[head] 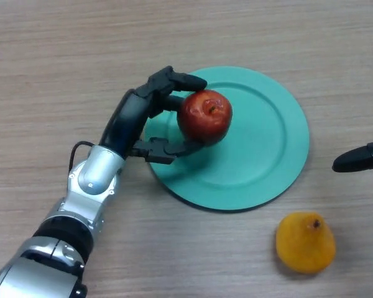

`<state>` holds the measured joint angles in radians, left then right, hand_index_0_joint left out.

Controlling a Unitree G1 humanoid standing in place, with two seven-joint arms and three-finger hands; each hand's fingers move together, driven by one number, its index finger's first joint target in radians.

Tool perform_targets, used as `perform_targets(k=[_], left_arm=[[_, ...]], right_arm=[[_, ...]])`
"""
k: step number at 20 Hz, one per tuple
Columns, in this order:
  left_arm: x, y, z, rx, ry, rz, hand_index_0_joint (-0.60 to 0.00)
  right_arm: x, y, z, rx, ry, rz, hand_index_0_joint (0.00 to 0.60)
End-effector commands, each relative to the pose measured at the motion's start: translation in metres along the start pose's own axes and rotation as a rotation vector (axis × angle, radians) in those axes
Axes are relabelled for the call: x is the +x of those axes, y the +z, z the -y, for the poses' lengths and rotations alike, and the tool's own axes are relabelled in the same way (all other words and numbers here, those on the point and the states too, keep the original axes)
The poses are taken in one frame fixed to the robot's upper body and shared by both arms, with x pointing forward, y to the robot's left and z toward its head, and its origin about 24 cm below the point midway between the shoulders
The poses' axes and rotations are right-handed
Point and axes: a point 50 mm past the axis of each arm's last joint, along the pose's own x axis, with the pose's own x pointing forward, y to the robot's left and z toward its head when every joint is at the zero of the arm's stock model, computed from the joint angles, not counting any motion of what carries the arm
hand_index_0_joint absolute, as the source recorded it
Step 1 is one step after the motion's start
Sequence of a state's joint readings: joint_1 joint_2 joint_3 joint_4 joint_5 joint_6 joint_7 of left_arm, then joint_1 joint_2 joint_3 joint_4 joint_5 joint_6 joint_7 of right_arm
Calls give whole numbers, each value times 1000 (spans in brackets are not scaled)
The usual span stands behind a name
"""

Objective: Pick up the red apple and place it on the plate

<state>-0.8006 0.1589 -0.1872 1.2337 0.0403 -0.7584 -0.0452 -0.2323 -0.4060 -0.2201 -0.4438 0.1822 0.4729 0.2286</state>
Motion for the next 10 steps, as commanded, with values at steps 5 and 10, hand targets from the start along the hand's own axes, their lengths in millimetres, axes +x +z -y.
perform_targets(k=[5,10], left_arm=[[19,26,-30,50,182,79,-200],[17,28,-48,3,185,23,0]], right_arm=[[-5,39,22,-92,-79,199,0],[3,40,25,-90,-92,200,0]])
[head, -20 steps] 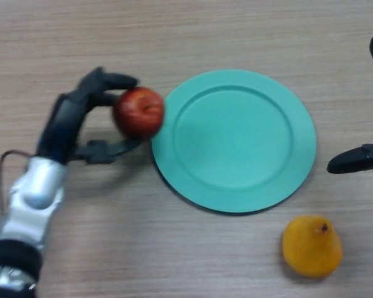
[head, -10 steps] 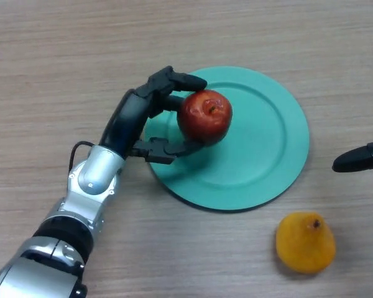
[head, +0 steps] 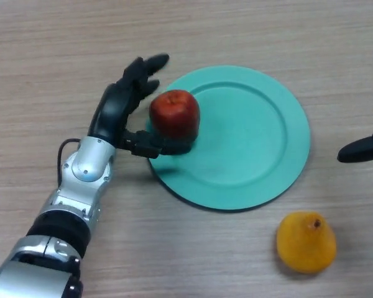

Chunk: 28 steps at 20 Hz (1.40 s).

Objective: Pick up the red apple and place it on the plate

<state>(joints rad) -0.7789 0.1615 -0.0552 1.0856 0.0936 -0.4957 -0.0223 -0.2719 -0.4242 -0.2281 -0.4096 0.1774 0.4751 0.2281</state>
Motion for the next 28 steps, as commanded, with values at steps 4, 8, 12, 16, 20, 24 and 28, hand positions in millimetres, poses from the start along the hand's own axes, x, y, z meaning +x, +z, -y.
perform_targets(k=[4,8,12,16,20,24,28], left_arm=[[-4,62,-46,-76,108,299,0],[-44,78,-67,-131,145,344,0],[-77,91,-91,-95,141,354,0],[-97,99,-106,-94,170,281,0],[-120,98,-101,-96,155,236,0],[-125,98,-108,-26,212,253,0],[-130,97,-111,-43,232,259,0]], right_arm=[[2,15,11,-70,-35,214,0],[11,7,7,-51,-23,249,0],[12,9,0,4,11,257,0],[8,11,1,49,13,234,0],[-5,13,-12,63,56,182,0],[-9,8,-23,60,74,193,0],[-5,4,-32,9,72,151,0]])
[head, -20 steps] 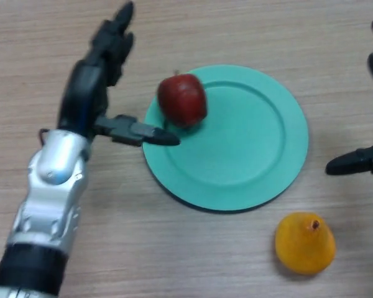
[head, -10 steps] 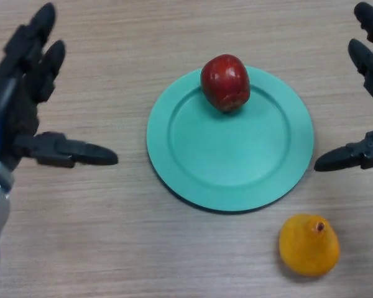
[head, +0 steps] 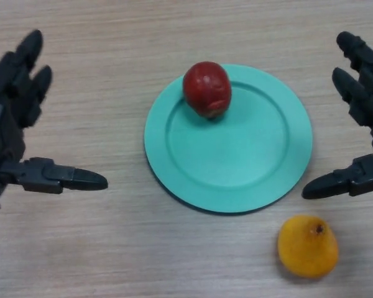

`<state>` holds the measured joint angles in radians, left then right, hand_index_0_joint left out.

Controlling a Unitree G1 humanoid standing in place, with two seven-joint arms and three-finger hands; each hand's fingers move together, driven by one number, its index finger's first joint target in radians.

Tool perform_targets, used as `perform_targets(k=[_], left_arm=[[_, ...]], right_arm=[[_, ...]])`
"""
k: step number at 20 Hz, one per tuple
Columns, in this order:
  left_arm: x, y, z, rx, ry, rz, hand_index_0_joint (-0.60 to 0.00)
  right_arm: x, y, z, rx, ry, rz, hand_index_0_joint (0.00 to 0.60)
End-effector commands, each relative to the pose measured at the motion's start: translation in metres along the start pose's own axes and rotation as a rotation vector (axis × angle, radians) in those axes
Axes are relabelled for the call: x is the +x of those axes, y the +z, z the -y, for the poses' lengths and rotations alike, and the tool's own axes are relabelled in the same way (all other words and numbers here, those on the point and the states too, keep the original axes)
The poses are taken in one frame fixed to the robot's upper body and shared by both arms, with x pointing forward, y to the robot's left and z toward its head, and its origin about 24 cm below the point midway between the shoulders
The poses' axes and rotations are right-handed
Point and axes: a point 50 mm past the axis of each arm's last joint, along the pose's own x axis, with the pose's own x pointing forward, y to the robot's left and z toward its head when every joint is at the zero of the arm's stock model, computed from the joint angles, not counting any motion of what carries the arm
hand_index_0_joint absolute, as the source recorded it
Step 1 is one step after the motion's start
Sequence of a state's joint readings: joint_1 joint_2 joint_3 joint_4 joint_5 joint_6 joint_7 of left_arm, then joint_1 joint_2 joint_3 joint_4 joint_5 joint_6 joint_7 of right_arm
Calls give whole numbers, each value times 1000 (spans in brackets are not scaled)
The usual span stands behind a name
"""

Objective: Pick up the red apple and place it on the plate

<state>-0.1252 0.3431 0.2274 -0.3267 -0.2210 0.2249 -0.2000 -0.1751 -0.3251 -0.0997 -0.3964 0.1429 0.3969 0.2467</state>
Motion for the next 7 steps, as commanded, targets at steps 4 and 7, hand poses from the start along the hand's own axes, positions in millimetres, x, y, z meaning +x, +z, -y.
perform_targets(k=[4,7], left_arm=[[1,41,-25,48,79,159,0],[3,43,-25,58,81,180,0]], right_arm=[[2,31,2,-85,-34,173,0],[0,31,-1,-68,-9,166,0]])
